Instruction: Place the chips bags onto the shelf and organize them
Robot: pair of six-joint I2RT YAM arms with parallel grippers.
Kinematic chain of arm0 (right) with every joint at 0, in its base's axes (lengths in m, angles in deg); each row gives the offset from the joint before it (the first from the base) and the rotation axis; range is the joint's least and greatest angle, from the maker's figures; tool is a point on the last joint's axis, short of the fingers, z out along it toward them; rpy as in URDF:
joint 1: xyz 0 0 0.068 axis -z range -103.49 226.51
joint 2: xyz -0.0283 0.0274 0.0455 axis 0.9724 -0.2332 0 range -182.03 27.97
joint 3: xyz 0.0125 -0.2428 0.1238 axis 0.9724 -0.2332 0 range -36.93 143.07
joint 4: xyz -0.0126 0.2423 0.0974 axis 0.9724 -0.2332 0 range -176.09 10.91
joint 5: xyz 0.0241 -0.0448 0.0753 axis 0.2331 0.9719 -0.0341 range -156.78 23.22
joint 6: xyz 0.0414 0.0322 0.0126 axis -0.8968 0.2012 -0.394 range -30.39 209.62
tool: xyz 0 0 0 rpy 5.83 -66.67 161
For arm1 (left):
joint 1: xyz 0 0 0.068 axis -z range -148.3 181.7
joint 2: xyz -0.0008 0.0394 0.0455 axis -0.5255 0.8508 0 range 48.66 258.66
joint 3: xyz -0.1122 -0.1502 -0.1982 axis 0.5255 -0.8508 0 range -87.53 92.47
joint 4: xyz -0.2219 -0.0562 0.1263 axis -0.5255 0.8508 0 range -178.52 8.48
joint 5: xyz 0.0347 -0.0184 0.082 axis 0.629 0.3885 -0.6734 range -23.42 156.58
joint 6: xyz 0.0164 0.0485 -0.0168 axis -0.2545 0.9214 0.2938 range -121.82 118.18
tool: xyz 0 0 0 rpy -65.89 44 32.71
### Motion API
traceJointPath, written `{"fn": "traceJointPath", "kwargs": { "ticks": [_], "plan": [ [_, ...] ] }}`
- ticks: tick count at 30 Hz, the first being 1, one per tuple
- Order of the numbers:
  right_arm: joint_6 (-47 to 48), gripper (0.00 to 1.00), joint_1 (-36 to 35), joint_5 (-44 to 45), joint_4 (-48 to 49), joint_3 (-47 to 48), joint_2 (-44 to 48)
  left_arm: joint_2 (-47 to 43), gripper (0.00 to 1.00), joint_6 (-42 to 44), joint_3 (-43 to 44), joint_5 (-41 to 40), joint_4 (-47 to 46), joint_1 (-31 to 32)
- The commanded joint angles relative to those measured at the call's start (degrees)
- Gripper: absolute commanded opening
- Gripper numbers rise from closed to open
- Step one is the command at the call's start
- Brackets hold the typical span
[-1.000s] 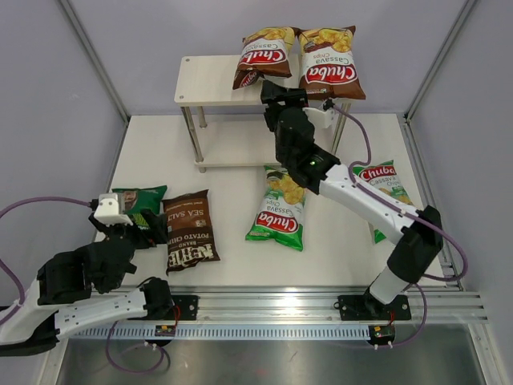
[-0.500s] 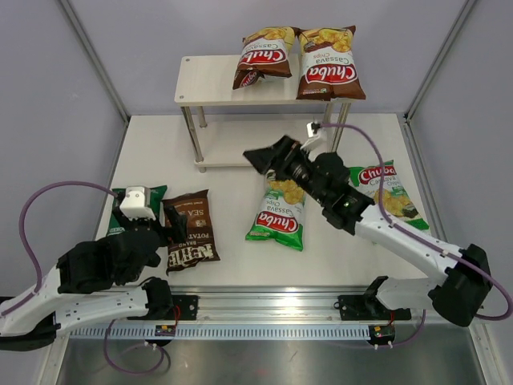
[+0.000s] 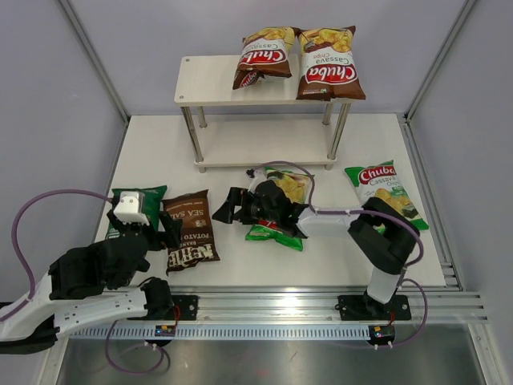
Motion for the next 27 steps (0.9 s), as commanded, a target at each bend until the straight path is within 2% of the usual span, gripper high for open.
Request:
{"fn": "traceJointPath", "kwargs": {
  "ticks": [1,7,13,16,17,20,21,23,26,27],
  "plan": [
    [-1.3,1.00,-0.7,-1.9,6.0,6.2,-8.4,-0.5,0.99,-1.4,0.0,-2.4,-0.5,-0.2],
    [-0.4,0.99,-1.8,-3.0,8.2,14.8,-20.3,0.1,0.99,-1.7,0.0,-2.7,-0.4,-0.3],
    [-0.8,0.99,-1.7,-5.1,6.8,21.2,-28.0,0.2,0.99,-1.4,-0.1,-2.1,-0.6,-0.4],
    [-2.0,0.93,-1.7,-6.9,7.1,23.6,-31.9,-0.2,0.99,-1.2,-0.1,-2.0,-0.7,-0.4],
    [-2.7,0.81,-1.5,-7.9,7.9,23.7,-32.8,-0.2,0.99,-1.2,-0.1,-2.0,-0.7,-0.4],
    [-5.3,0.54,-1.5,-8.2,14.4,21.3,-34.6,-0.5,0.99,-1.1,-0.2,-1.9,-0.8,-0.4],
    [-5.6,0.36,-1.5,-8.3,16.0,20.7,-34.7,-0.6,0.99,-1.0,-0.2,-1.9,-0.8,-0.4],
    [-6.1,0.29,-1.5,-8.8,19.1,19.1,-34.2,-0.6,0.99,-1.0,-0.2,-1.8,-1.0,-0.4],
    [-5.9,0.10,-1.5,-9.1,22.7,16.4,-31.2,-0.4,0.99,-0.9,-0.2,-1.7,-1.0,-0.4],
    [-5.6,0.07,-1.5,-9.0,23.4,15.7,-29.1,-0.3,0.99,-0.9,-0.2,-1.7,-1.0,-0.4]
  ]
}}
